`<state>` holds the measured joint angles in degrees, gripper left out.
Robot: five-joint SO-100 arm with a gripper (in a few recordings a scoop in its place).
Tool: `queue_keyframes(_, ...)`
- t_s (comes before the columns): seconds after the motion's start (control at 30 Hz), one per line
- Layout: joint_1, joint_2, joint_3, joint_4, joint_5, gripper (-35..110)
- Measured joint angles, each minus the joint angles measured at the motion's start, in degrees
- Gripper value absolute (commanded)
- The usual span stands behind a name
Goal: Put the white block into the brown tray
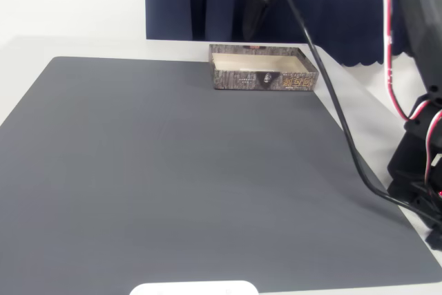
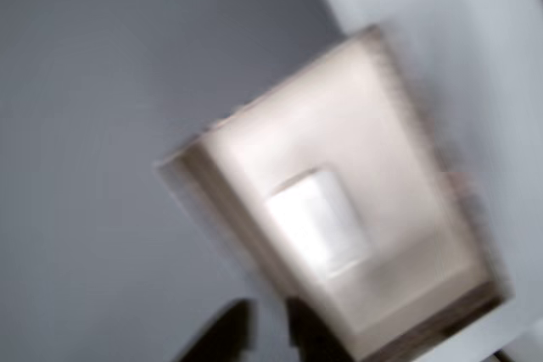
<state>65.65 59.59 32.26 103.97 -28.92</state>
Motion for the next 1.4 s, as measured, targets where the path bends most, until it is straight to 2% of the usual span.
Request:
queue_keyframes(0.3, -13.01, 27.6, 29.09, 0.09, 9.23, 0)
queue_keyframes(0.53, -30.15, 46.76, 50.63, -2.29, 17.67, 0)
queue_keyframes(0.77, -46.41, 55.99, 67.24, -4.04, 24.7, 0)
queue_keyframes(1.1, -63.72, 71.19, 93.78, -20.21, 36.56, 0)
queue_keyframes(1.17, -65.83, 76.9, 100.55, -25.14, 39.73, 0)
queue_keyframes(1.4, -68.91, 98.61, 121.55, -32.17, 46.05, 0)
